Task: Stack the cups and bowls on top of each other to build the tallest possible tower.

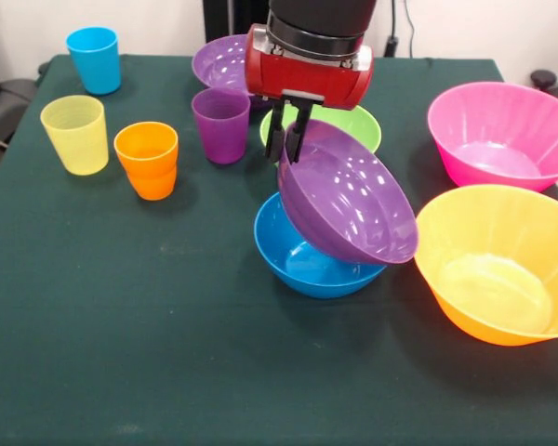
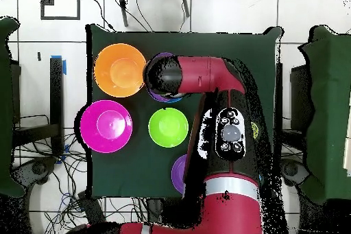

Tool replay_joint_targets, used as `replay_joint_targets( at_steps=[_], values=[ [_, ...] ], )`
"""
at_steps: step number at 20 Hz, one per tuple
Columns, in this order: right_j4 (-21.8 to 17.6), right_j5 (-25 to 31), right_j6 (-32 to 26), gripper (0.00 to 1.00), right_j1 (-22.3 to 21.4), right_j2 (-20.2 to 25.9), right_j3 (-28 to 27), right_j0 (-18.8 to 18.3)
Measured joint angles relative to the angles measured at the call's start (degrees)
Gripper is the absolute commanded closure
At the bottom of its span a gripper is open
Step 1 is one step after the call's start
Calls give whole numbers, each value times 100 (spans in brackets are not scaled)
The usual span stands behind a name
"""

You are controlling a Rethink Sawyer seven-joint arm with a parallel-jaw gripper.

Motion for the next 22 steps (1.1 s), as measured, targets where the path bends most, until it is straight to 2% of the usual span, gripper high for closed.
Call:
replay_joint_targets(
  at_steps=[13, 22],
  values=[
    [84, 0, 0, 100, -204, 12, 235, -238],
    [85, -1, 0, 100, -276, 11, 375, -256]
  ],
)
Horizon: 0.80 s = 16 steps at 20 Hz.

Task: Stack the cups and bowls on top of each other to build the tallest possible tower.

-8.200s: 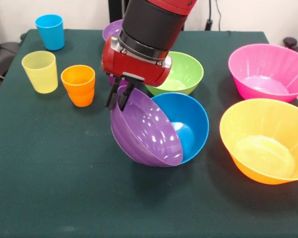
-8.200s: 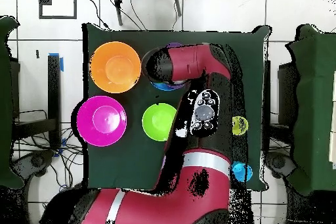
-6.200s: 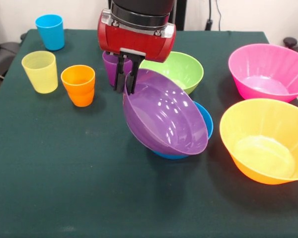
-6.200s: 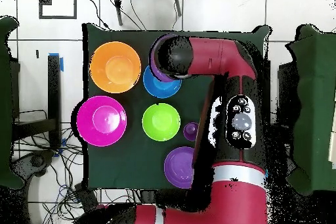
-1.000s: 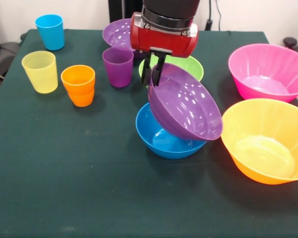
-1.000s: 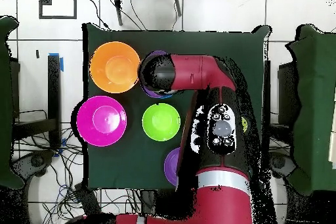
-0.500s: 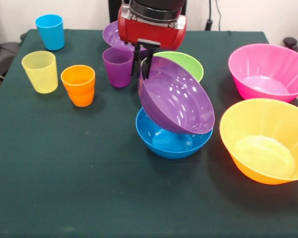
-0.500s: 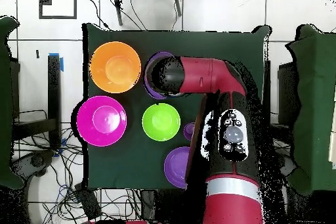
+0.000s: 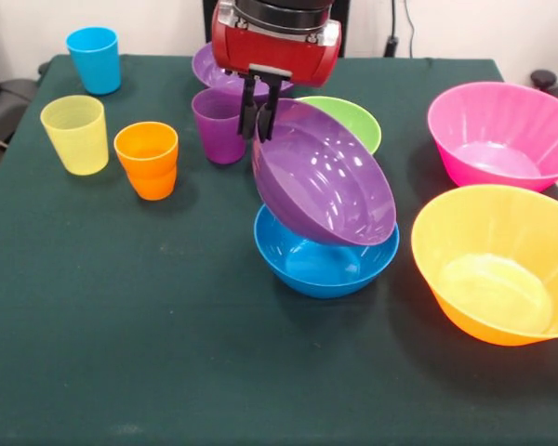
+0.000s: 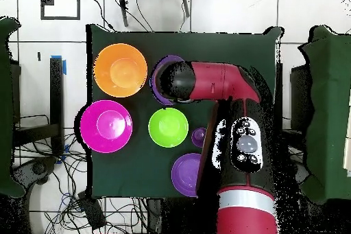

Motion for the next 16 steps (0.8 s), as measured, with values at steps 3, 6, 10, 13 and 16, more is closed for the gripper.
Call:
replay_joint_targets(
  at_steps=[3, 6, 10, 13, 16],
  values=[
    [-8, 1, 0, 100, 8, -7, 114, 3],
    [-12, 0, 0, 100, 21, -32, 180, 29],
    [-11, -15, 0, 100, 24, -48, 217, 67],
    [-11, -71, 0, 100, 25, -48, 234, 75],
    [-11, -246, 0, 100, 28, -50, 265, 74]
  ],
)
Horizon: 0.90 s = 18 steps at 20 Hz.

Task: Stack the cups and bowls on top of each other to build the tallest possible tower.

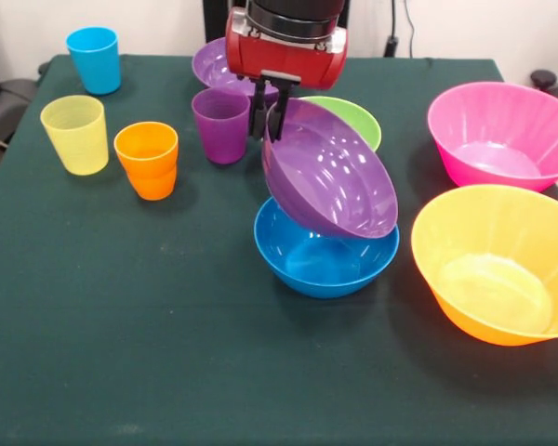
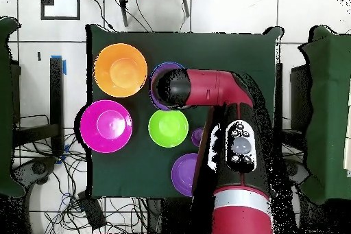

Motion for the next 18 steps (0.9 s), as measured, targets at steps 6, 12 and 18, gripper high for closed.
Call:
replay_joint_targets(
  at_steps=[6, 12, 18],
  values=[
    [0, -306, 0, 100, 3, -2, 36, 0],
    [0, -517, 0, 100, 11, -57, 63, 1],
    [0, -734, 0, 100, 15, -120, 133, 9]
  ],
)
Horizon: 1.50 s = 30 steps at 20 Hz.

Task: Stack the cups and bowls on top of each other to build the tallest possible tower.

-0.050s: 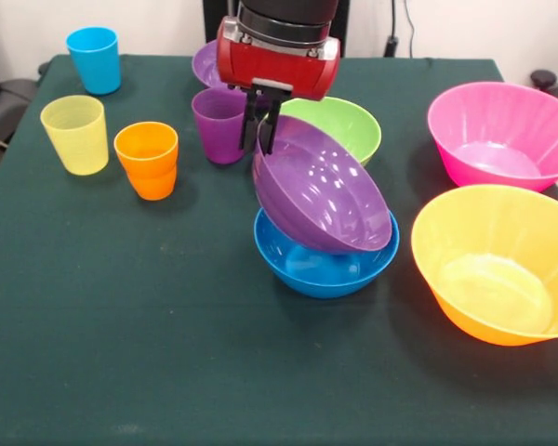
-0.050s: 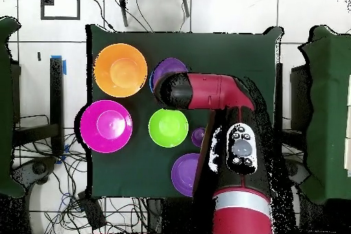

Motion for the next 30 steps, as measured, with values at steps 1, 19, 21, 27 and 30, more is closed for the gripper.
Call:
replay_joint_targets(
  at_steps=[1, 19, 21, 27, 30],
  values=[
    [0, -18, 0, 100, 1, -7, 7, 3],
    [-65, -102, 0, 100, 38, -451, 47, 398],
    [-133, -101, 0, 100, 71, -545, 37, 488],
    [-297, -102, 0, 100, 205, -813, -14, 788],
    [-298, -102, 0, 100, 284, -945, -61, 928]
  ],
)
